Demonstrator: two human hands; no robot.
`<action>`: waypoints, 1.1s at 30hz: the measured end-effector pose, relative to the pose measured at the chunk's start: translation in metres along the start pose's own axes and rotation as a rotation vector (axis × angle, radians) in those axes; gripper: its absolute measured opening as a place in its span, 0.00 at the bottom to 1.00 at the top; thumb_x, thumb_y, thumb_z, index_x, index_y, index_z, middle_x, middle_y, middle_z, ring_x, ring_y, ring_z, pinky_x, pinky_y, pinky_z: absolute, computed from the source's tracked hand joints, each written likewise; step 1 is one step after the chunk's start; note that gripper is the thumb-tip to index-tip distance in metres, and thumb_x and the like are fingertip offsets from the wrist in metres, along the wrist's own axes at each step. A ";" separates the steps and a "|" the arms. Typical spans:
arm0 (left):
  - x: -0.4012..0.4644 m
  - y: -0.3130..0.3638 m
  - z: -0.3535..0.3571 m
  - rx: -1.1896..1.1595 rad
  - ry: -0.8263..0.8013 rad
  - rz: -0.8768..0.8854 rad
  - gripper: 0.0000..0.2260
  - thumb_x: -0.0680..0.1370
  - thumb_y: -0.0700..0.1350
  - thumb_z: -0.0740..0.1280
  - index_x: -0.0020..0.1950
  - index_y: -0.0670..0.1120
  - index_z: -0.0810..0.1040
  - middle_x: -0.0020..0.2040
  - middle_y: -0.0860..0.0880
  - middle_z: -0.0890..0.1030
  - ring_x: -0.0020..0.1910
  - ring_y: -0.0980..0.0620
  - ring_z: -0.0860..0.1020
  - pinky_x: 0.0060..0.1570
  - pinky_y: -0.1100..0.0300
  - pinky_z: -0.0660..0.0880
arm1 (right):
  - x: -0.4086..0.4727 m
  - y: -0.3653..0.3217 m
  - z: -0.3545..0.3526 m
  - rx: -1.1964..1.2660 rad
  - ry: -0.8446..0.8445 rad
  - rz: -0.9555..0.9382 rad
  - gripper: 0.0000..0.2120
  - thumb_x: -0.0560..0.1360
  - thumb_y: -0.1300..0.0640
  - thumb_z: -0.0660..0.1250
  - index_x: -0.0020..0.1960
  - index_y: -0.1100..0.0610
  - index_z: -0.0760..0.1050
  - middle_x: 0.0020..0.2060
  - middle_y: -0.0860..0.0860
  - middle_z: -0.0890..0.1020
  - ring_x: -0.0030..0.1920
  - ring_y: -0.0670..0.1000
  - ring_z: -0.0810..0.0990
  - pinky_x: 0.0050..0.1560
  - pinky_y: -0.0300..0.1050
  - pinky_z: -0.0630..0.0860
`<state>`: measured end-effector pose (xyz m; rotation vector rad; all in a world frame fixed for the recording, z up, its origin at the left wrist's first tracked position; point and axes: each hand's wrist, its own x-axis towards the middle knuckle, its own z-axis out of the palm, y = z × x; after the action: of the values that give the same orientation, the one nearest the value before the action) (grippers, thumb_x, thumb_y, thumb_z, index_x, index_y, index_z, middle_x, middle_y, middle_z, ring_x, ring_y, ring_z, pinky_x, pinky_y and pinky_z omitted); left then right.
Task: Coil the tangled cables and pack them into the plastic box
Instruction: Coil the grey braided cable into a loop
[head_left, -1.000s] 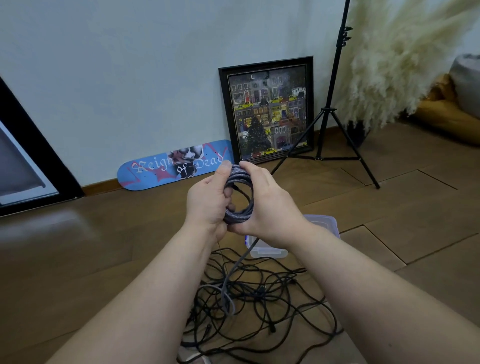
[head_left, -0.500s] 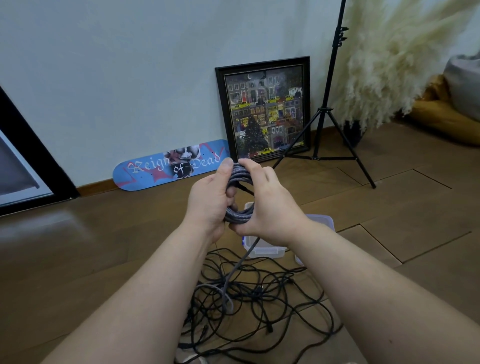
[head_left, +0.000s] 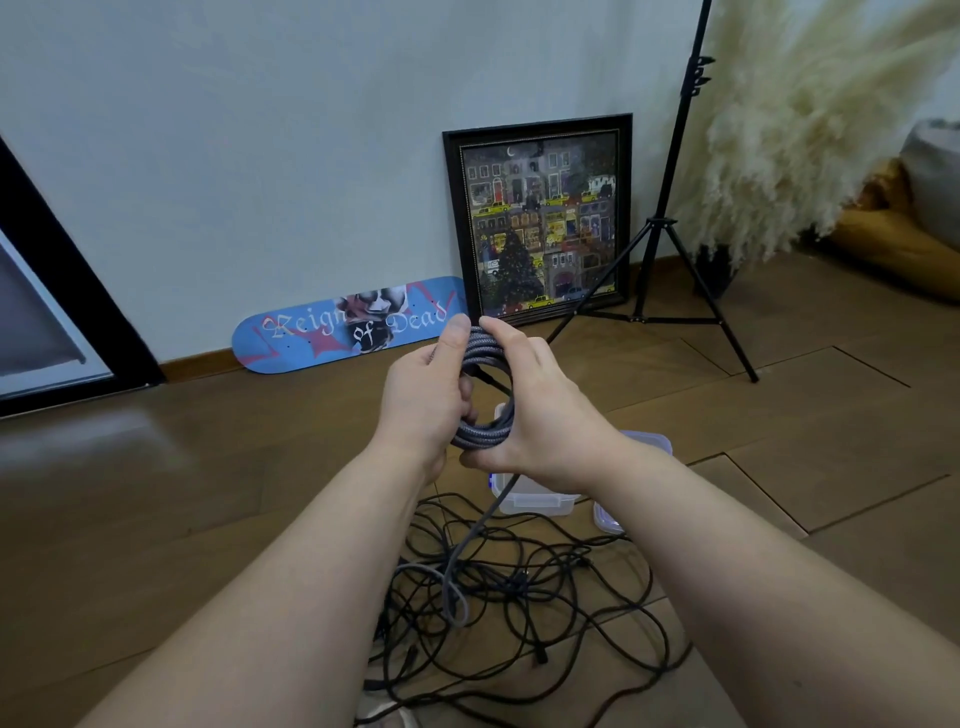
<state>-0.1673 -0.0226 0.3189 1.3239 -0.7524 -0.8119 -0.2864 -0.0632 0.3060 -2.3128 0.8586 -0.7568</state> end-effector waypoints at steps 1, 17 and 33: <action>0.001 -0.001 0.000 0.005 0.009 0.005 0.19 0.80 0.57 0.63 0.35 0.46 0.75 0.24 0.51 0.66 0.22 0.54 0.63 0.32 0.58 0.65 | 0.000 -0.001 0.000 -0.006 -0.012 0.003 0.56 0.61 0.54 0.81 0.77 0.45 0.49 0.65 0.49 0.63 0.49 0.50 0.76 0.50 0.44 0.74; 0.016 0.001 -0.004 -0.090 0.174 0.082 0.20 0.79 0.59 0.64 0.33 0.48 0.71 0.21 0.55 0.62 0.24 0.52 0.59 0.32 0.55 0.57 | 0.003 -0.002 0.000 0.113 0.027 0.075 0.56 0.65 0.55 0.79 0.78 0.44 0.43 0.67 0.50 0.70 0.63 0.50 0.74 0.64 0.46 0.72; 0.032 0.012 -0.050 -0.245 0.686 -0.031 0.23 0.78 0.62 0.63 0.33 0.48 0.65 0.27 0.51 0.65 0.24 0.51 0.63 0.30 0.58 0.63 | -0.010 0.053 -0.025 0.475 0.211 0.418 0.04 0.76 0.64 0.67 0.44 0.57 0.75 0.32 0.54 0.76 0.32 0.51 0.73 0.38 0.51 0.74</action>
<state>-0.1069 -0.0232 0.3262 1.2767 -0.0854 -0.4055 -0.3304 -0.0976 0.2855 -1.5921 1.0747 -0.9070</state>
